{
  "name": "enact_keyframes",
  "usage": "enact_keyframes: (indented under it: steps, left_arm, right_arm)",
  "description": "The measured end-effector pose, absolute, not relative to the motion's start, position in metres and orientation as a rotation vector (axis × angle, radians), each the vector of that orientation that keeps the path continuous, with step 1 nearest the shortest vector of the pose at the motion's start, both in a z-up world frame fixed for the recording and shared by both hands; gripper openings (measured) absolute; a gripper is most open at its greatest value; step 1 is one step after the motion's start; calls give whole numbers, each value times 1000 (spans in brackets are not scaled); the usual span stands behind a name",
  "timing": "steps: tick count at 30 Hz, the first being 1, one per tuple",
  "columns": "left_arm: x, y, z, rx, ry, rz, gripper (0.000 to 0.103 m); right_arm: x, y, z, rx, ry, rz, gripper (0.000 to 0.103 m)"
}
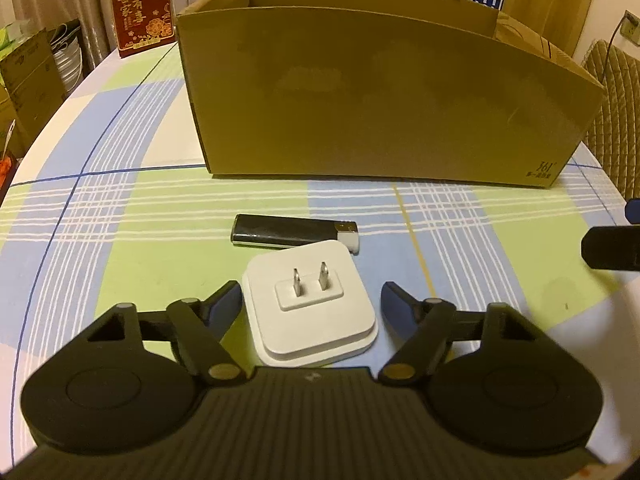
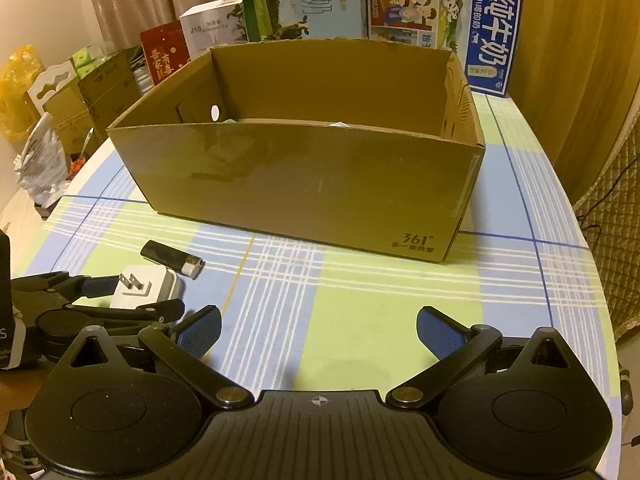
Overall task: Organize objects
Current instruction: 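Grasp the white plug adapter with the left tool while the right tool approaches the black stick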
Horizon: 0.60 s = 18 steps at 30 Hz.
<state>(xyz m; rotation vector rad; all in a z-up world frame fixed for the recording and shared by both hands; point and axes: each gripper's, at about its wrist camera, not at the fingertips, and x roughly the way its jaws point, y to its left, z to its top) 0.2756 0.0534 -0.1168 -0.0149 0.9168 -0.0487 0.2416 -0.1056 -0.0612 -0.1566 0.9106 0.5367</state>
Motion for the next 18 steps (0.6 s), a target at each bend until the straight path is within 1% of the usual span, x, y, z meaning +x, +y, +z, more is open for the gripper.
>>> enact_keyframes:
  steps: [4,7,14,18]
  left_arm:
    - [277,55,-118,-15,924,-43,66]
    - [277,55,-117,-10,924,-43,64]
    - [274,56,-115,21,931,-53,63]
    - [267,71,-104,31,917,-45,63]
  right_arm:
    - [242,-105,-62,-154,912,535,101]
    - [241,-103,-62,-155,912,538,101]
    - [240,-101,-65,-155,917,538,101]
    - [241,-98,-67,-133,930,541,101]
